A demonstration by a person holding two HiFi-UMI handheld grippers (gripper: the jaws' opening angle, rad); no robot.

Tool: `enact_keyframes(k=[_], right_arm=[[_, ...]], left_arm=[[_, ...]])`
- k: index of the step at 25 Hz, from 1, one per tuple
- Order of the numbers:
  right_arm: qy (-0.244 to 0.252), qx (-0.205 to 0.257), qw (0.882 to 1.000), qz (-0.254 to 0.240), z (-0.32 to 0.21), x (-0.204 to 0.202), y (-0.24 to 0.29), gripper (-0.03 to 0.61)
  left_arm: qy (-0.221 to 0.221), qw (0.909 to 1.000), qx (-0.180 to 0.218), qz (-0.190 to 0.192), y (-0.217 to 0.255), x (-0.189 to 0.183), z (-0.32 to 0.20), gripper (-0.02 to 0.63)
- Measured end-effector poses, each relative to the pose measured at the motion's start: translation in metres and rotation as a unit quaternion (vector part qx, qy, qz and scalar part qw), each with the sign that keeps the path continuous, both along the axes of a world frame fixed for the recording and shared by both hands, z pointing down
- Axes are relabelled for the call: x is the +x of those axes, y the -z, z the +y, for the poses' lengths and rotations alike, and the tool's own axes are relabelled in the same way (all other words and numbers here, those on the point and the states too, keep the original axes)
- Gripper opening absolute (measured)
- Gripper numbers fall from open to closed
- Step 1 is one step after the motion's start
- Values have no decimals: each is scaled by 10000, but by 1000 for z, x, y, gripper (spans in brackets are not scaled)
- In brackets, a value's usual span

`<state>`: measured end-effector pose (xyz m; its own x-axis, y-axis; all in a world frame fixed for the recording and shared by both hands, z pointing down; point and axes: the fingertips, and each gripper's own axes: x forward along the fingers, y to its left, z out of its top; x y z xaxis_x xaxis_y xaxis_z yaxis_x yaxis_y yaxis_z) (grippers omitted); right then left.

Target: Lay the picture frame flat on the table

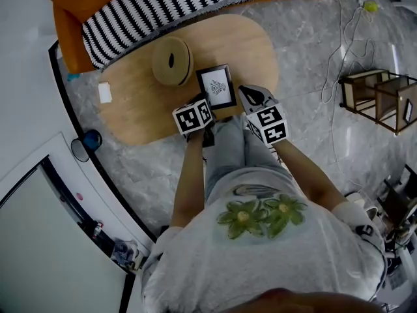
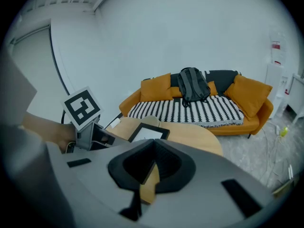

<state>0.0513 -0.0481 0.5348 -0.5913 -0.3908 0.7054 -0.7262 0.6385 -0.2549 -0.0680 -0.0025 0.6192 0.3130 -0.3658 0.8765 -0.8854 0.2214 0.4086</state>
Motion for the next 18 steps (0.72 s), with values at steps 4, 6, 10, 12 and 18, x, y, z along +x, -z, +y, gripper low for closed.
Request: enact_keyframes(k=[4, 6, 10, 12, 18], right_arm=[[1, -49, 10000, 15, -3, 0, -6, 7], [9, -66, 10000, 22, -4, -1, -9, 6], [37, -96, 9999, 32, -8, -2, -14, 7], [40, -112, 9999, 40, -10, -2, -16, 6], [12, -143, 9999, 56, -15, -2, -24, 6]], left_arm=[[31, 10000, -25, 51, -6, 2, -2, 80], [35, 10000, -43, 54, -10, 2, -3, 80], [76, 9999, -94, 42, -17, 2, -4, 80], [100, 9999, -126, 36, -20, 1, -4, 80], [143, 9997, -197, -12, -35, -3, -5, 80]])
